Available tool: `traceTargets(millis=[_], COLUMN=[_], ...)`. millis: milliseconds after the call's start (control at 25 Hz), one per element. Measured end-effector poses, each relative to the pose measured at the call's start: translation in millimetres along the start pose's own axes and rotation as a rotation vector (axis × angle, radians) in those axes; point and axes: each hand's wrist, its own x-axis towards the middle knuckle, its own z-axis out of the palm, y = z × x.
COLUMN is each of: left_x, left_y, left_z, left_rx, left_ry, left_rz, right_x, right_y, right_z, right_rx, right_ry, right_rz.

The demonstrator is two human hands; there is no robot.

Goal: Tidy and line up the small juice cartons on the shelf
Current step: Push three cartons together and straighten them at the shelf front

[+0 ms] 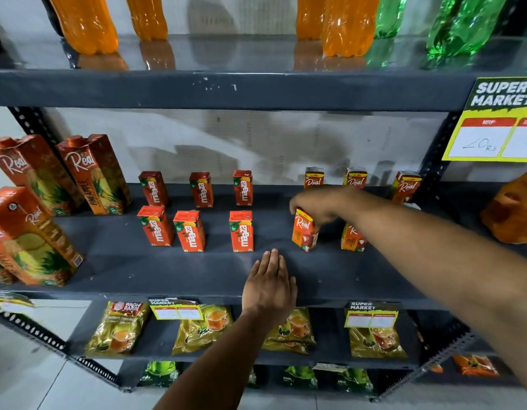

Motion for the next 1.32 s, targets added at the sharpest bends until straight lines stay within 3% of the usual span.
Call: traceTargets(millis=[360,520,600,760,840,960,1320], left_x=[1.1,-0.3,0.8,22.5,45.8,84.3,130.2], left_y=[-1.9,-3.6,-6.6,-0.2,4.4,3.2,24.0], left_z=[1.3,-1.4,-2.3,-15.6,-24.8,-33.2,-17.7], left_rx=[0.007,-0.033,-0.103,-0.587,-0.860,-1.046,-1.012], left_ry=[-0.023,-0.025,-0.023,0.030,-0.020,-0.034,-0.204], left_rz=[-0.003,0.011,0.001,-0.180,-0.288,-0.341,-0.042], right_x=[-14.7,-34.5,-58.0,-101.2,-101.2,-85.4,-59.2], right_y=[19.4,57.4,89.1,141.6,157.8,167.4,161.3], right_z=[9.1,22.2,47.7,128.0,161.8,187.9,196.2], right_rx=[-0.472,0.028,0.345,1.061,1.226,1.302,1.252], right_ry=[0.223,0.436,0.644,1.005,0.887,0.606,0.426], right_rz=[-0.371,-0.243,-0.137,0.257,0.407,0.367,0.286])
